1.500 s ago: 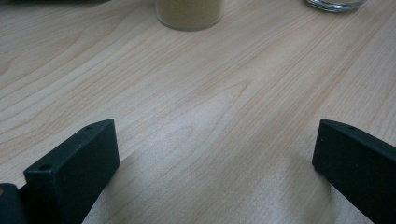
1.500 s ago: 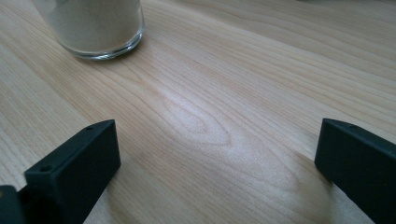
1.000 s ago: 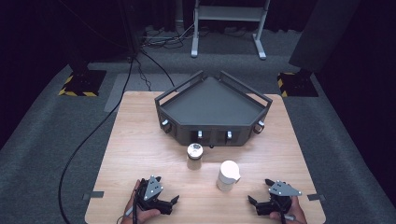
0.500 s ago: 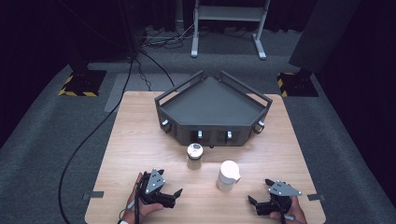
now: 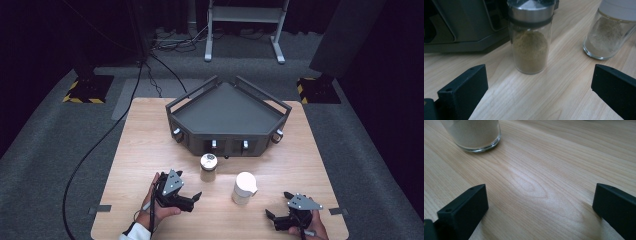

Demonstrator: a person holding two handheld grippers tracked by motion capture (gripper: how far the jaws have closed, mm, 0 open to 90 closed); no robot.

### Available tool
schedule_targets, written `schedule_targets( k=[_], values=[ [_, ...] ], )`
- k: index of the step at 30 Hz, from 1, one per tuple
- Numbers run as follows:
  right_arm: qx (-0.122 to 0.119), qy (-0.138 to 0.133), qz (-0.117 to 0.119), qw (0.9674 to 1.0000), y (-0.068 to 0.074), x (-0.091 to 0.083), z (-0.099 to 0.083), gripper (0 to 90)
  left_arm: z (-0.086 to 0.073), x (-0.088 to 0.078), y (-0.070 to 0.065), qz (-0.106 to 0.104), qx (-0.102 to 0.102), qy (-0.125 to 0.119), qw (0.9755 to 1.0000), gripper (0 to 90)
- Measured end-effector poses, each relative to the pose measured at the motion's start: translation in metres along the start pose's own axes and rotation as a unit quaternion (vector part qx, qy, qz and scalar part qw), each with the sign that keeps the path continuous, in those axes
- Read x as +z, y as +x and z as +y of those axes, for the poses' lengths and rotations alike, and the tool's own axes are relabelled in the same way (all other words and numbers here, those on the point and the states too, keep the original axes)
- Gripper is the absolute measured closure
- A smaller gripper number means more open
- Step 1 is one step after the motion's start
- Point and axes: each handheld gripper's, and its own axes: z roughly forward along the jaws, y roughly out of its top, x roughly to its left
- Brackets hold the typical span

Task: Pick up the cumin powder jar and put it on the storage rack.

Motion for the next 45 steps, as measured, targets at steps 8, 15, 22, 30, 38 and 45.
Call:
schedule_targets(
  k=[8,15,22,30,38,45],
  values=[
    [0.001,0.0,-0.001,1.0,0.0,0.0,0.0,0.0,0.013,0.006,0.008,-0.005,0.001,-0.015,0.9999,0.5],
    [0.001,0.0,-0.001,1.0,0.0,0.0,0.0,0.0,0.022,0.015,0.012,-0.011,0.001,-0.013,0.9998,0.5],
    [0.002,0.0,-0.003,1.0,0.001,0.0,0.0,0.0,0.03,0.027,0.016,-0.019,-0.001,-0.009,0.9998,0.5],
    [0.003,0.0,-0.005,1.0,0.002,0.0,0.0,0.0,0.038,0.039,0.02,-0.019,-0.003,-0.005,0.9998,0.6],
    [0.004,0.0,-0.006,1.0,0.002,0.0,0.0,0.0,0.046,0.058,0.02,-0.02,-0.002,0.006,0.9998,0.8],
    [0.004,0.0,-0.006,1.0,0.002,0.0,0.0,0.0,0.047,0.069,0.022,-0.02,-0.007,0.009,0.9997,1.0]
  ],
)
